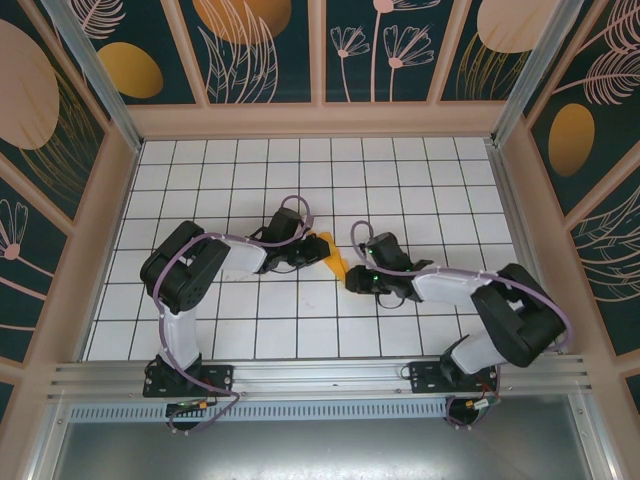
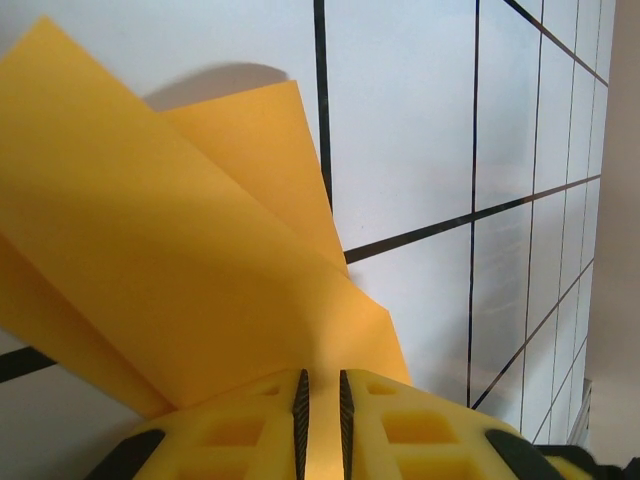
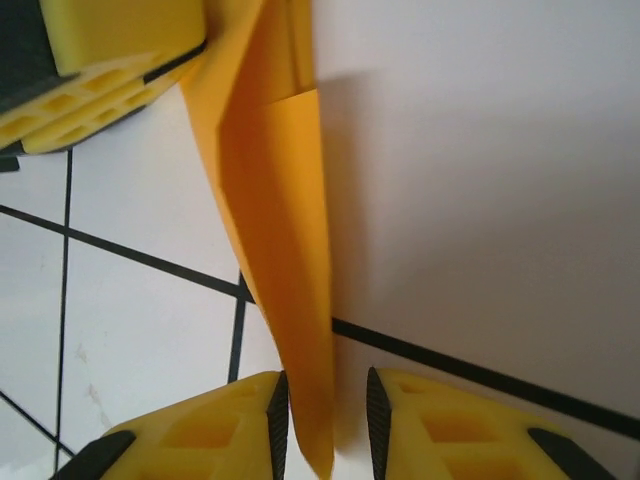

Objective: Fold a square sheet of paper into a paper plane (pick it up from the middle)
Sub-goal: Fold the wing for the fifth time at the center of the table.

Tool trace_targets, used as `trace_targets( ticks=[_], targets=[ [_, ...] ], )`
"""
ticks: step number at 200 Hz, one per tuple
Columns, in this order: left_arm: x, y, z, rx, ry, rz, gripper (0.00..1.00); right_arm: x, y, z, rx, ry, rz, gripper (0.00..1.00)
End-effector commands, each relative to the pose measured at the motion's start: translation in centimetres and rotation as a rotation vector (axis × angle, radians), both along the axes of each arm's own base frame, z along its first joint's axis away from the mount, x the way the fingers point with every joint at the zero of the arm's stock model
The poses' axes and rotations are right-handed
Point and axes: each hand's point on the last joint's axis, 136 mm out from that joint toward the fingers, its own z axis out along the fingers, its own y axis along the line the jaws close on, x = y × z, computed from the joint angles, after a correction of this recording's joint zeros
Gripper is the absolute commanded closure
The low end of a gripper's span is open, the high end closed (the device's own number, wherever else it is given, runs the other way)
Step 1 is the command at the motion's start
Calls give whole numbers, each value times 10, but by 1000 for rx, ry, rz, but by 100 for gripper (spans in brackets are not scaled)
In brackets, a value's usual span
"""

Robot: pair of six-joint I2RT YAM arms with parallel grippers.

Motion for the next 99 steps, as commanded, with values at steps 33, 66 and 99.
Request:
trace_targets(
  ticks=[33,66,99],
  targets=[
    [-30,39,-83,248,143,25,80,-1,32,61,244,-53,119,83],
    [-31,39,-84,251,145,25,80,-8,48,48,241,-8,184,89],
    [-31,39,-85,251,148,21,80,-7,46,24,173,36,173,90]
  ],
)
